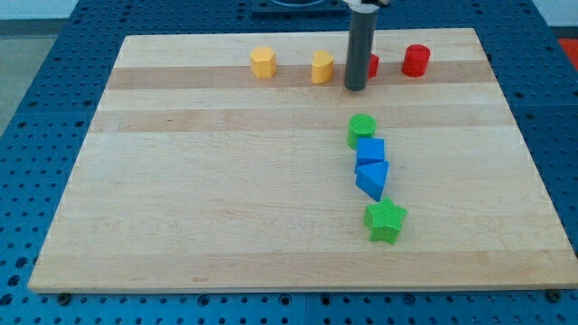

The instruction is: Move the green circle closer to the blue triangle

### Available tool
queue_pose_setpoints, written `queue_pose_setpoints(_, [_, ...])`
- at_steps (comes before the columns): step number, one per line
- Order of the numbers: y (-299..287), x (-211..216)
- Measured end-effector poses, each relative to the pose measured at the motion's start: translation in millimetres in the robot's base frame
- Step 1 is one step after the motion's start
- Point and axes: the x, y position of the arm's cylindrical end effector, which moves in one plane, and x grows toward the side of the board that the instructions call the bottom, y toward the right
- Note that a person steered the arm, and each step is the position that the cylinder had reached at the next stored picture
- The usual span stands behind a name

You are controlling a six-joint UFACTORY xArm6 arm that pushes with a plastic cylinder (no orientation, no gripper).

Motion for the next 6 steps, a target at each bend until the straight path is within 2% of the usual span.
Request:
queue_pose_setpoints(1, [64.1, 9.0])
queue_pose_setpoints(2, [150.1, -37.9])
queue_pose_setpoints(4, [-8.6, -43.9])
queue_pose_setpoints(5, [-38.7, -43.9])
queue_pose_setpoints(6, [-99.7, -43.0])
